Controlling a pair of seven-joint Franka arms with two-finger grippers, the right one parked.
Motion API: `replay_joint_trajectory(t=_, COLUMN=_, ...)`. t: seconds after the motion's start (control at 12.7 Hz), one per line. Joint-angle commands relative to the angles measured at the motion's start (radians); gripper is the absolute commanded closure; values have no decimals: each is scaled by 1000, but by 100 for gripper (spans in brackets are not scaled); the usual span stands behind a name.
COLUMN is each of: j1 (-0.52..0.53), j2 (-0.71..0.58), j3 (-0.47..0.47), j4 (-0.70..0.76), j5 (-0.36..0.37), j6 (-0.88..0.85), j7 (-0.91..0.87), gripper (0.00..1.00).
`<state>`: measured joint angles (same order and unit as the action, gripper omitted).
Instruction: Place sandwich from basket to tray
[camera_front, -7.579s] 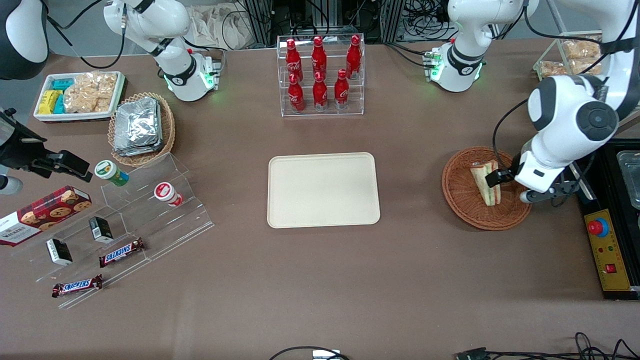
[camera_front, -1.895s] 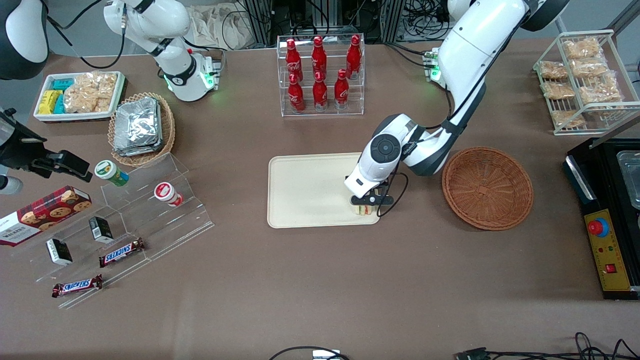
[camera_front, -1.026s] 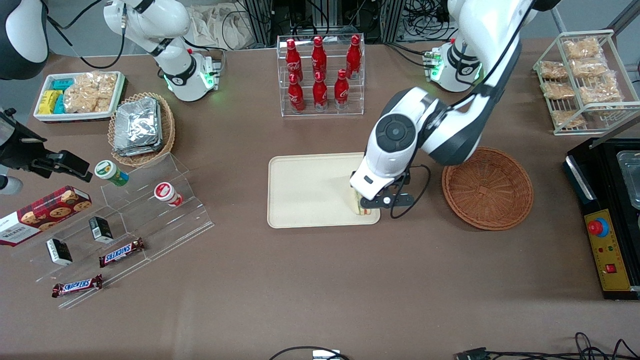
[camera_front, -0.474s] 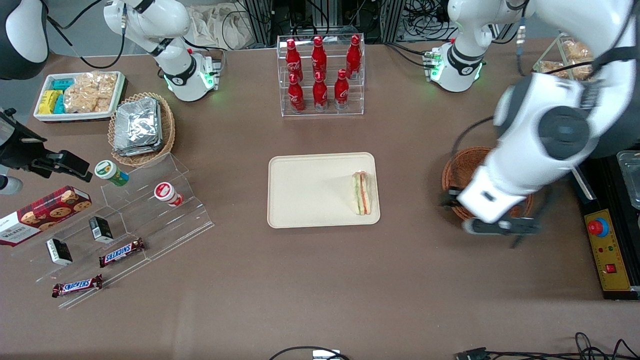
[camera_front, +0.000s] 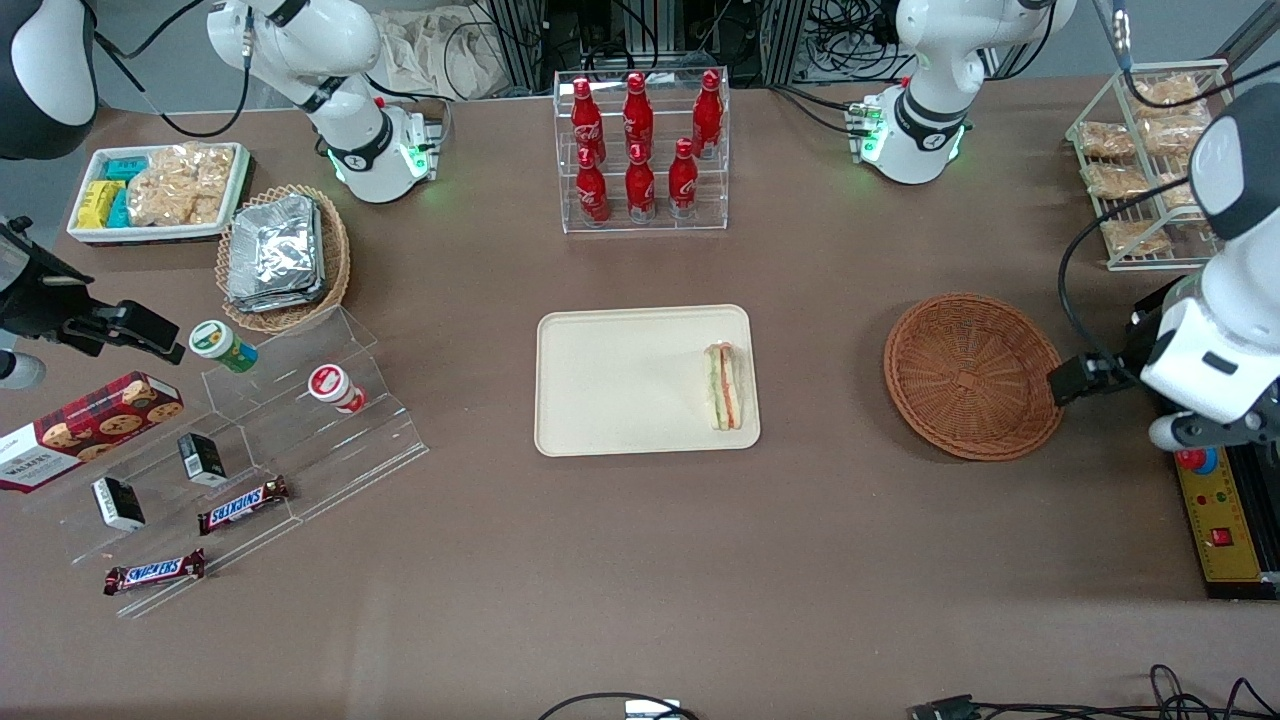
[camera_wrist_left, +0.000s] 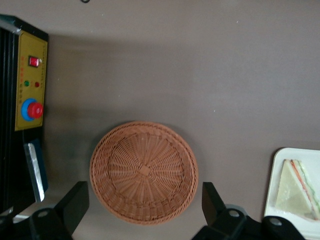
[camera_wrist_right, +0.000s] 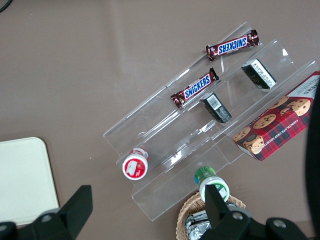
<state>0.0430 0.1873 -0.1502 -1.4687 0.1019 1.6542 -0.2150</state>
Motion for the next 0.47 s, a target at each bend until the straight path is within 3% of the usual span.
replay_joint_trajectory(t=0.0, j1=-61, j2=-103, j3=54, j4=-99, j5=-22, j6=23, j7=-10, gripper=0)
replay_joint_trajectory(t=0.39, j1=-57, j2=-163, j3=52, j4=-140, j5=-18, j6=24, j7=2, gripper=0)
